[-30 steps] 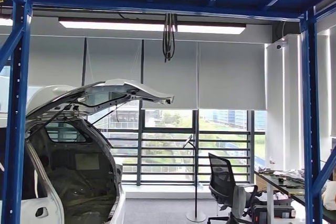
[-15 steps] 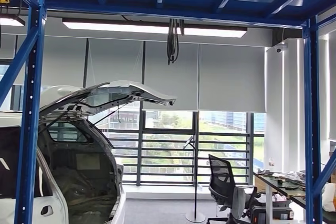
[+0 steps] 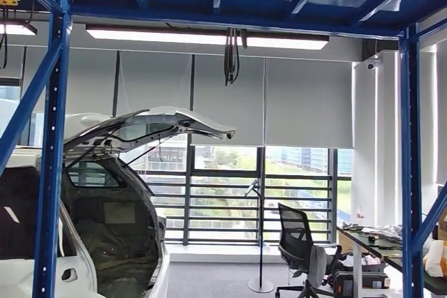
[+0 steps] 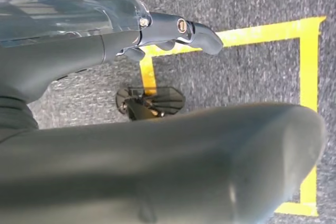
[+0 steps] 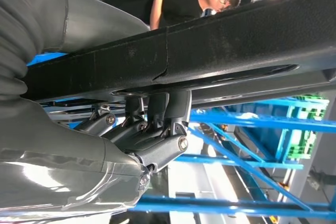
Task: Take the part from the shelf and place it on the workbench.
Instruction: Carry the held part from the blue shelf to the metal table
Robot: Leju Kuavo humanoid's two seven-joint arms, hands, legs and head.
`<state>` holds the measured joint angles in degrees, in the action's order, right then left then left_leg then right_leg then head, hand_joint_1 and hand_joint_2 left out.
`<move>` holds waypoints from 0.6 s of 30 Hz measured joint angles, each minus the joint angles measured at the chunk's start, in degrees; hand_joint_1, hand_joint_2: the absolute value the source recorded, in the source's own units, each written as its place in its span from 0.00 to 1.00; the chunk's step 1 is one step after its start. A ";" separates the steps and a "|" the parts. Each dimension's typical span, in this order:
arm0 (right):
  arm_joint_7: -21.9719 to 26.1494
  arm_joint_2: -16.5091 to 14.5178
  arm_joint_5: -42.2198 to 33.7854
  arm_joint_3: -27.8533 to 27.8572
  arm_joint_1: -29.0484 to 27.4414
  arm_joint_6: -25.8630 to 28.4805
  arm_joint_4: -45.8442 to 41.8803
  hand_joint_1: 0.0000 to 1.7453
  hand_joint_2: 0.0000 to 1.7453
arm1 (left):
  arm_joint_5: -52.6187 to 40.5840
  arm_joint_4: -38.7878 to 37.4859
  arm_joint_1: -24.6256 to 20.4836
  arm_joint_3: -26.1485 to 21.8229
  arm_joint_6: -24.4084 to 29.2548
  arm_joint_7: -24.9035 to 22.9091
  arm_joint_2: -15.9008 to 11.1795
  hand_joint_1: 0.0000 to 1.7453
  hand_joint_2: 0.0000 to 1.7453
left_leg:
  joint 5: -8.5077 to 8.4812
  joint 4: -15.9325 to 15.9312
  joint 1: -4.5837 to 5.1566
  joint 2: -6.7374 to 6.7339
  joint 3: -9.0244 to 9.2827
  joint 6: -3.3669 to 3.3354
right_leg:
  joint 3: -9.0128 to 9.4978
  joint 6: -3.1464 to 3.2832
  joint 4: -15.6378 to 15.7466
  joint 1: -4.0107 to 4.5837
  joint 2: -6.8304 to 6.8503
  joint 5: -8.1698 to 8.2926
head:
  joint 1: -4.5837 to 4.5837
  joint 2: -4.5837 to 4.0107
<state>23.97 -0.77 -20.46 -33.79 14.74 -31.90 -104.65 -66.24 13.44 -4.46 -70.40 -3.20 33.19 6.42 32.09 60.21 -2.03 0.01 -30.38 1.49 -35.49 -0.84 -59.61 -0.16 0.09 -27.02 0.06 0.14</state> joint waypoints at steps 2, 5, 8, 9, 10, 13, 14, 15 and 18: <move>0.02 -0.06 -0.14 -0.09 0.00 0.00 0.01 1.00 1.00 | -0.01 -0.02 0.17 -0.01 0.01 0.00 0.02 0.00 1.00 | -0.44 0.23 0.21 0.07 -0.56 -1.08 | -0.45 -0.65 -0.26 -0.04 -0.11 0.56 | 0.08 0.00; 0.09 -0.06 -0.32 -0.15 0.08 -0.10 0.04 1.00 1.00 | -0.01 -0.02 0.18 -0.02 0.03 0.06 -0.03 0.00 1.00 | -1.47 0.13 0.41 -0.15 -1.50 -2.73 | -1.62 -1.31 -3.23 -0.40 -0.07 -2.55 | 0.10 -0.01; 0.22 -0.05 -0.33 -0.21 -0.01 -0.21 0.04 1.00 1.00 | -0.04 -0.02 0.10 -0.02 0.12 0.14 -0.05 0.00 1.00 | -2.64 0.13 1.06 -0.32 -3.02 -3.76 | -4.34 -1.41 -13.49 -0.40 -0.07 -9.39 | 0.10 -0.01; 0.25 -0.04 -0.30 -0.23 -0.09 -0.21 0.03 1.00 1.00 | -0.07 -0.02 0.15 -0.02 0.19 0.14 -0.05 0.00 1.00 | -3.03 0.14 1.38 -0.37 -3.50 -3.91 | -4.44 -1.21 -15.55 -0.31 -0.08 -10.17 | 0.10 -0.01; 0.27 -0.04 -0.27 -0.26 -0.17 -0.21 -0.01 1.00 1.00 | -0.10 -0.02 0.21 -0.02 0.26 0.14 -0.05 0.00 1.00 | -3.42 0.15 1.72 -0.40 -3.98 -4.04 | -3.53 -0.79 -15.51 -0.13 -0.09 -9.80 | 0.10 -0.01; 0.29 -0.07 -0.21 -0.33 -0.15 -0.21 -0.40 1.00 1.00 | -0.15 -0.03 0.29 -0.02 0.43 0.15 0.05 0.00 1.00 | -4.57 0.14 2.53 -0.36 -5.22 -4.27 | 4.09 1.91 -4.76 1.36 -0.13 -6.22 | 0.08 -0.01; 0.31 -0.09 -0.20 -0.35 -0.11 -0.22 -0.63 1.00 1.00 | -0.16 -0.03 0.31 -0.03 0.46 0.15 0.13 0.00 1.00 | -4.97 0.08 2.56 -0.36 -5.48 -4.19 | 6.38 2.70 -0.93 1.92 -0.05 -5.67 | 0.07 -0.01; 0.33 -0.10 -0.19 -0.37 -0.08 -0.25 -0.83 1.00 1.00 | -0.18 -0.04 0.34 -0.03 0.49 0.16 0.22 0.00 1.00 | -5.39 -0.03 2.43 -0.38 -5.65 -3.98 | 7.74 3.23 1.55 2.42 -0.03 -5.44 | 0.06 -0.01; 0.37 -0.13 -0.10 -0.46 -0.13 -0.33 -1.13 1.00 1.00 | -0.29 -0.04 0.46 -0.04 0.49 0.15 0.31 0.00 1.00 | -6.34 -0.63 1.91 -0.46 -5.91 -3.15 | 8.23 3.57 3.96 2.83 0.05 -3.95 | 0.07 -0.01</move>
<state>24.33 -0.90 -20.56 -34.25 14.61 -32.23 -105.78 -66.53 13.40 -4.00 -70.44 -2.71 33.34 6.72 25.75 59.58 -0.12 -0.45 -36.29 -1.67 -27.27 2.74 -55.65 2.68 0.14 -30.97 0.13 0.13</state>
